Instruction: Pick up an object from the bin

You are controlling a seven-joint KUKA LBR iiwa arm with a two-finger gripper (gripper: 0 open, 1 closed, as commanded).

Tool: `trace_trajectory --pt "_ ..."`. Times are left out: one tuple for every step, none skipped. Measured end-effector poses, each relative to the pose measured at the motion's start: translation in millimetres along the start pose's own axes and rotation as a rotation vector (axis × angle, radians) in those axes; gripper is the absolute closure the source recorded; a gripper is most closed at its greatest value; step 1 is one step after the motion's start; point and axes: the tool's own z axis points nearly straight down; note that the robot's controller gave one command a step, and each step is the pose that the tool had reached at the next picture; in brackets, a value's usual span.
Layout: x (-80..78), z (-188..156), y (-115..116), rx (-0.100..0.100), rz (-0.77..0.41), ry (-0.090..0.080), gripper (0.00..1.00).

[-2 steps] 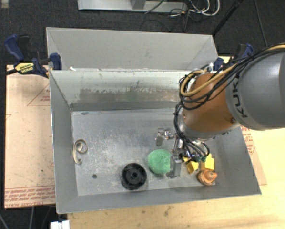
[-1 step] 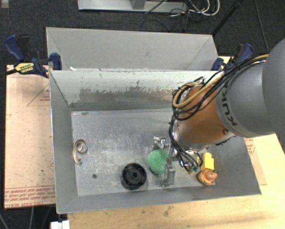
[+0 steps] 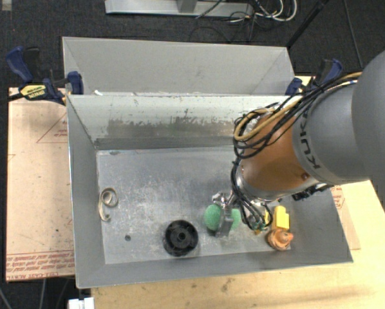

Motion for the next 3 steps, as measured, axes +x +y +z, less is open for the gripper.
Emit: trace_trajectory --pt "0.0 0.0 0.0 0.000 0.000 0.000 1.00" --pt "0.8 -3.2 0.0 0.000 0.000 0.003 1.00" --pt "0.5 -11.9 0.1 0.000 0.000 0.001 1.00"
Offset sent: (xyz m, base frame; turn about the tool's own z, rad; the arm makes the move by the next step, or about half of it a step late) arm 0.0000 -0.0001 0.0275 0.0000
